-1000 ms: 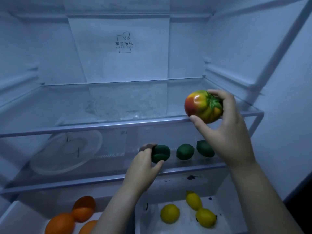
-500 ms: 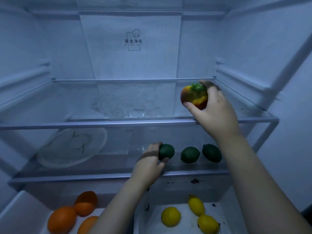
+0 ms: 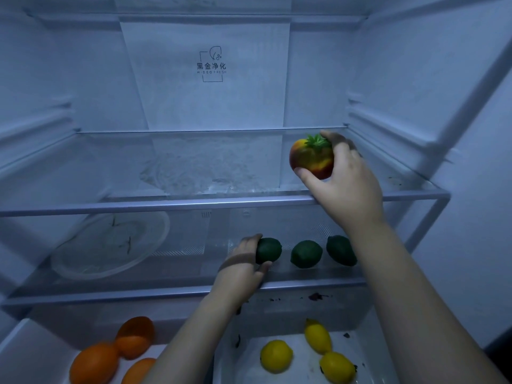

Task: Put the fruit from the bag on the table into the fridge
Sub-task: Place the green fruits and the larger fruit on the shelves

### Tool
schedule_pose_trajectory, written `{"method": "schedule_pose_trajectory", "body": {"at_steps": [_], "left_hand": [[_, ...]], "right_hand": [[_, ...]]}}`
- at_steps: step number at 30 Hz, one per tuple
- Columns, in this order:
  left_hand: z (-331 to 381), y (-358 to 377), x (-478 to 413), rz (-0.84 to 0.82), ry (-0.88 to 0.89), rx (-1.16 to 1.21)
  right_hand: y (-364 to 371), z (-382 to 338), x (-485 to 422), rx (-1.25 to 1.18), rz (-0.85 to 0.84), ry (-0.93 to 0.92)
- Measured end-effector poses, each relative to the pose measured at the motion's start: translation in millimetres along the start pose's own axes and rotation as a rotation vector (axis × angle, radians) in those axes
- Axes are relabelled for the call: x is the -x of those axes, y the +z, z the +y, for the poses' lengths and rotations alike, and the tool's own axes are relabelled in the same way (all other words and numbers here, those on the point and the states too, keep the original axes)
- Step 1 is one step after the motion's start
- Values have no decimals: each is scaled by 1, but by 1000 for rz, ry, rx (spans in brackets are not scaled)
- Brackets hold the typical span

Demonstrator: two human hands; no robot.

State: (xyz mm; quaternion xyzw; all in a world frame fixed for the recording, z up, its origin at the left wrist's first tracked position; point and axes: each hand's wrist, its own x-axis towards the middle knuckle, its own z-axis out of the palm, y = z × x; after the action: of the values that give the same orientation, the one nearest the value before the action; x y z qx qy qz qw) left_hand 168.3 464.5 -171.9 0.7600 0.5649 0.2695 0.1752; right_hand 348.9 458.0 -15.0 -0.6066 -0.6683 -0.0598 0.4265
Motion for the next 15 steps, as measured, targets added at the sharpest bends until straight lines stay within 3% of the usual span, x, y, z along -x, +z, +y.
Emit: {"method": "schedule_pose_trajectory", "body": {"at_steps": [8,15], "left_hand": [[-1,-3,5,15,-24,117],[7,-7,17,66,-17,67]], "right_hand": [[3,3,3,-42,78,-36],[6,5,11,-51,189,-113]]}}
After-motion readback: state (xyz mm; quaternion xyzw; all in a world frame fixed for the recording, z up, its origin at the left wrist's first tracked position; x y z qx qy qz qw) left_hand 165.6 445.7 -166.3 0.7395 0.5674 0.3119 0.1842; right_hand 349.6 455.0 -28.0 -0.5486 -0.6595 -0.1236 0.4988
